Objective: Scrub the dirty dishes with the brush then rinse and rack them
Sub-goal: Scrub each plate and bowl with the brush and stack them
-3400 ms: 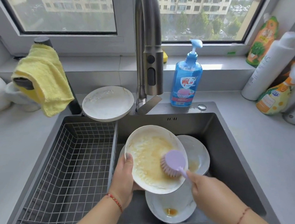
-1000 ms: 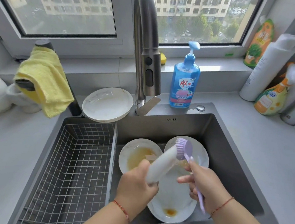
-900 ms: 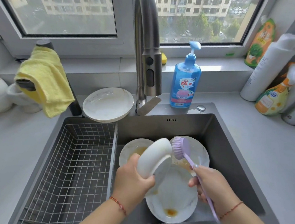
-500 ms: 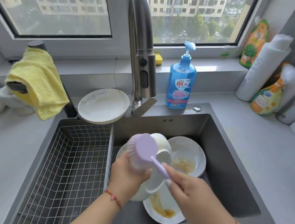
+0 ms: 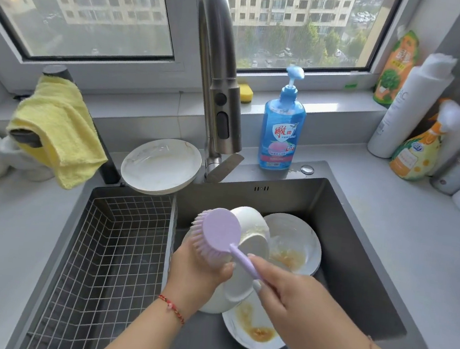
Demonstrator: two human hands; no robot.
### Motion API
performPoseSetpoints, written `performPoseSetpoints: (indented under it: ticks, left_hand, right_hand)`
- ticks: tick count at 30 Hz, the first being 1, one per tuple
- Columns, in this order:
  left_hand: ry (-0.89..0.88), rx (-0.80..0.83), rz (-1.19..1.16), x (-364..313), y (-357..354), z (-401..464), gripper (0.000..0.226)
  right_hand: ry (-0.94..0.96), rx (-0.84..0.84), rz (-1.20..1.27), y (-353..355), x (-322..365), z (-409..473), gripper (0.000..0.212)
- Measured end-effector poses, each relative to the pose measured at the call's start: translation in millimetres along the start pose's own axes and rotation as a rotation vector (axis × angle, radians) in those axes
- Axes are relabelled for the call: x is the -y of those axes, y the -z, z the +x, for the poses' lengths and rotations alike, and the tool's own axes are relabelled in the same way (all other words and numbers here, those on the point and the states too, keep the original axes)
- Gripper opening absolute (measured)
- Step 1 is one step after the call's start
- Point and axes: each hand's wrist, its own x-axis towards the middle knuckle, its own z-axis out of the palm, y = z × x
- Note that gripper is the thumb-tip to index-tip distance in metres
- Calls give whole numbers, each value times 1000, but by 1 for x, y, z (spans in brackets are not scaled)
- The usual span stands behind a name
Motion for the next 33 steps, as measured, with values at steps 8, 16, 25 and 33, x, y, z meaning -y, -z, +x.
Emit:
performPoseSetpoints:
  ticks: [8,16,25,33]
  left_hand:
    - [0,-21,-205,2,21,-9,36]
    - [108,-168,-690,-7,24,-6,61]
    - [57,-85,-876,-15,19,-14,76]
    - [12,226,-388,-19,51,1,73]
  right_hand:
    - [-387,-90,459,28,-53,32,30]
    - [-646,-200,1088,-35,-85,48,35]
    - [-443,-226,1232,-39,-67,53,65]
    - [-198,-61,755,11,-78,61,70]
